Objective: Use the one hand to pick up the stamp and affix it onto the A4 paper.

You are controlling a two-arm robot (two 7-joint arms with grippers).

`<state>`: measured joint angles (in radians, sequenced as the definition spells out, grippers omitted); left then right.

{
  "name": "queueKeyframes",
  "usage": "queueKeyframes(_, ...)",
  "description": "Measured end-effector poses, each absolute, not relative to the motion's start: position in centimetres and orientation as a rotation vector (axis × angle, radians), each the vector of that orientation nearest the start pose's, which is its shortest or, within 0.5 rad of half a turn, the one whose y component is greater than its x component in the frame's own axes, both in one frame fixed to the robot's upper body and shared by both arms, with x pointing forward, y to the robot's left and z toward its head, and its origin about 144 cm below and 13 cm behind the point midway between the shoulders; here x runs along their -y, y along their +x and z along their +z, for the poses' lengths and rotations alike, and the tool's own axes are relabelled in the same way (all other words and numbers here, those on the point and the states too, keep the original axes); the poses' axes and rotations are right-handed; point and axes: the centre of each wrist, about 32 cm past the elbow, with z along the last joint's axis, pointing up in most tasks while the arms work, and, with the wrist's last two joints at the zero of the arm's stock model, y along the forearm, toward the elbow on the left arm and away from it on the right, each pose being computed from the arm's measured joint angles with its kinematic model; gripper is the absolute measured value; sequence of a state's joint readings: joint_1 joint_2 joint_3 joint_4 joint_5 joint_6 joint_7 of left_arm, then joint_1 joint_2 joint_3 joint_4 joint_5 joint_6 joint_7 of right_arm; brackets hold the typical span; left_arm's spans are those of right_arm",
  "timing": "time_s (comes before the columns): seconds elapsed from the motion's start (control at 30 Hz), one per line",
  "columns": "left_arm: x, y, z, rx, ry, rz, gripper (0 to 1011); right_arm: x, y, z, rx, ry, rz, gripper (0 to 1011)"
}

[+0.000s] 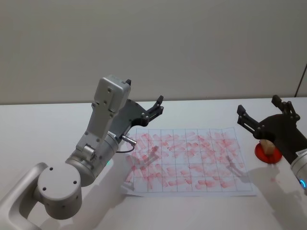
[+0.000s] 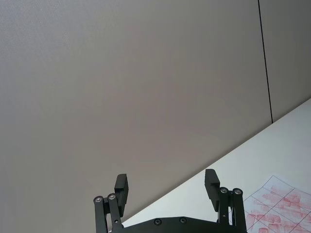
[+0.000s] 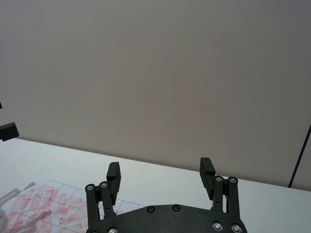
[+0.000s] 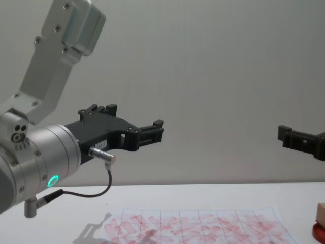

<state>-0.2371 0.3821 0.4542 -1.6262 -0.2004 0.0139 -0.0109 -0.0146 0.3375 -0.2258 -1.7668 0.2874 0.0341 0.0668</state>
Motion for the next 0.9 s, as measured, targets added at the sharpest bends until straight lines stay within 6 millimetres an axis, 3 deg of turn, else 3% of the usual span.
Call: queueKeyframes(0.9, -19.84, 49.2, 120.44, 0.268, 0.061, 1.124, 1001, 23.71, 44.33, 118.87, 0.075, 0.026, -1.23, 1001)
